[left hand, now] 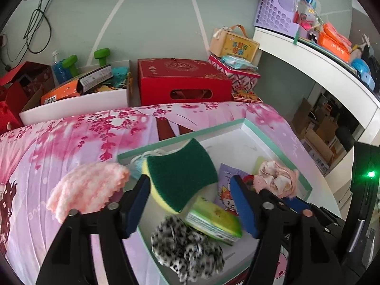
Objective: Organize soft objects
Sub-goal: 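Open both grippers to drop the tissue pack and lace cloth into the tray, then move the left gripper to the pink knit cloth and grasp it, then lift the pink knit cloth with left gripper while right gripper grasps the red hair tie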
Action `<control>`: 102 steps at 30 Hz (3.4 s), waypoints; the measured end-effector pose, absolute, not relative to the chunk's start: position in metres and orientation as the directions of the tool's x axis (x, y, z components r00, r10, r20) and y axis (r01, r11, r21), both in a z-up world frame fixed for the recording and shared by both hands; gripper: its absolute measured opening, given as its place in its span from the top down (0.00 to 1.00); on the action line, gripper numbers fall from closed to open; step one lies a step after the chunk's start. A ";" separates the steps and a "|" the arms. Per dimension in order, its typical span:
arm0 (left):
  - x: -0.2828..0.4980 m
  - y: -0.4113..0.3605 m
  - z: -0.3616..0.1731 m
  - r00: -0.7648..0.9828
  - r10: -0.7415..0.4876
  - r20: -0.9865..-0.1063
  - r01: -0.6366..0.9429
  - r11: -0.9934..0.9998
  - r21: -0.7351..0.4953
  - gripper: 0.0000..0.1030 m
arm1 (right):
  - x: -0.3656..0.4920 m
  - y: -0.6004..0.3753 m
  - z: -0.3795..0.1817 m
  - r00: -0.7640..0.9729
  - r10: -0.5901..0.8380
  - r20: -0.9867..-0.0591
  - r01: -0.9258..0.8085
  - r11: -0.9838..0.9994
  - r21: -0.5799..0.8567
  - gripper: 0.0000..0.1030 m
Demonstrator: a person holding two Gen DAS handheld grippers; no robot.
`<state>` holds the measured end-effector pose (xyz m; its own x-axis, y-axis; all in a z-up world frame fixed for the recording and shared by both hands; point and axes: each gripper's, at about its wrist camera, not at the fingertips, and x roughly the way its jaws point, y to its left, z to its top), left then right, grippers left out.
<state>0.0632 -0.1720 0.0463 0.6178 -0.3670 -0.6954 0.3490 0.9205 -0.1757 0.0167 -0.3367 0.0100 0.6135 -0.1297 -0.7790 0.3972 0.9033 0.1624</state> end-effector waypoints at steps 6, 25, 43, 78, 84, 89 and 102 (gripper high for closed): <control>0.065 -0.152 0.050 0.644 -0.331 -0.689 0.295 0.939 -0.176 0.07 | 0.017 -0.334 0.009 0.600 -0.148 -0.787 0.395 0.910 0.130 0.19; 0.076 -0.087 0.025 0.649 -0.155 -0.745 0.059 0.986 -0.155 0.06 | 0.021 -0.311 0.019 0.615 -0.155 -0.773 0.355 0.930 0.096 0.00; 0.082 0.004 0.023 0.644 -0.090 -0.760 -0.096 0.976 -0.197 0.06 | 0.048 -0.214 0.031 0.654 -0.011 -0.756 0.163 0.979 0.127 0.00; 0.110 0.012 -0.006 0.582 -0.254 -0.772 0.058 0.961 -0.272 0.06 | 0.066 -0.187 0.019 0.648 0.010 -0.762 0.159 0.976 0.148 0.00; 0.111 0.000 -0.012 0.570 -0.249 -0.783 0.083 0.966 -0.246 0.28 | 0.066 -0.190 0.018 0.645 0.011 -0.764 0.163 0.975 0.152 0.00; 0.113 -0.010 -0.020 0.539 -0.286 -0.793 0.118 0.957 -0.265 0.52 | 0.066 -0.189 0.017 0.643 0.019 -0.765 0.154 0.976 0.154 0.00; 0.111 -0.004 -0.012 0.556 -0.355 -0.752 0.123 0.930 -0.348 0.91 | 0.065 -0.190 0.017 0.641 0.018 -0.767 0.157 0.976 0.154 0.00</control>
